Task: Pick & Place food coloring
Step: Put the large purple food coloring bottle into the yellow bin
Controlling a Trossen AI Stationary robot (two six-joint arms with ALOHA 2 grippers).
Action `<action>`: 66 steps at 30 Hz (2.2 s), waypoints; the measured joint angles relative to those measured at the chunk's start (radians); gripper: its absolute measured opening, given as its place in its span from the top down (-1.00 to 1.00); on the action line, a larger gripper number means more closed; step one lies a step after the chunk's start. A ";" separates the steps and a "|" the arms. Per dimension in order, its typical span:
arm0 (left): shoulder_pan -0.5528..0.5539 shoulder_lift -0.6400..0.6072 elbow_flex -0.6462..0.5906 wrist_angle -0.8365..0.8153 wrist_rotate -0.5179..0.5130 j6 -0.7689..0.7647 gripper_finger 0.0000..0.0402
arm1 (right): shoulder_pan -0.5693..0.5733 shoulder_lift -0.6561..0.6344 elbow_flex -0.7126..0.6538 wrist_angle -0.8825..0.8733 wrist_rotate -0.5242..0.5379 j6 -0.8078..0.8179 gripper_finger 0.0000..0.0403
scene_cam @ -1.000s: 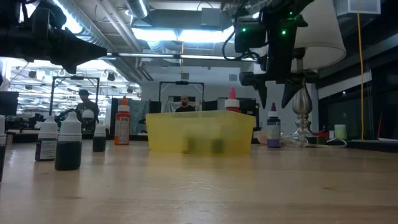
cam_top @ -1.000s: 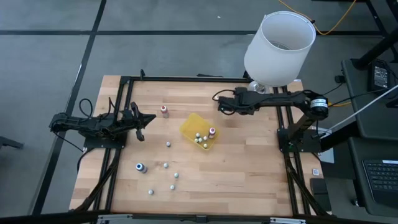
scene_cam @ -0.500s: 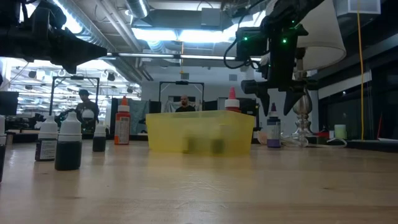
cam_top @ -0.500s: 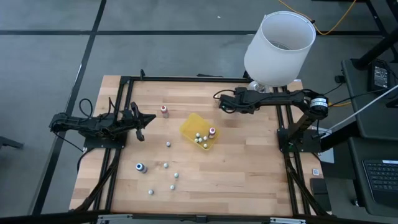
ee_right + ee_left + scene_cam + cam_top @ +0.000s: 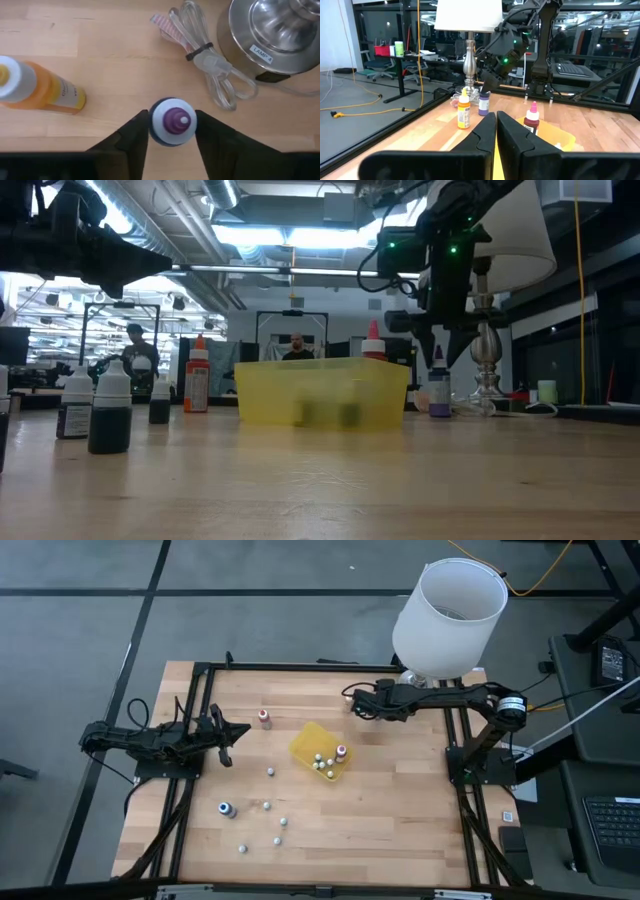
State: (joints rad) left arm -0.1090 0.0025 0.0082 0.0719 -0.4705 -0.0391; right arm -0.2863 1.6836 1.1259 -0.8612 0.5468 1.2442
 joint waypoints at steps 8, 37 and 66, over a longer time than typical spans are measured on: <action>0.000 0.000 0.000 0.000 0.000 0.000 0.96 | 0.000 0.003 0.000 0.006 0.000 0.000 0.37; 0.000 0.000 0.000 0.000 0.000 0.000 0.94 | 0.127 -0.010 0.335 -0.113 -0.234 -0.565 0.37; 0.000 0.000 0.000 0.000 0.000 0.000 0.95 | 0.149 -0.010 0.393 0.037 -0.525 -1.314 0.37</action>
State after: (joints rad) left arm -0.1089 0.0025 0.0086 0.0719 -0.4706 -0.0391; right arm -0.1376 1.6737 1.5185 -0.8245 0.0218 -0.0699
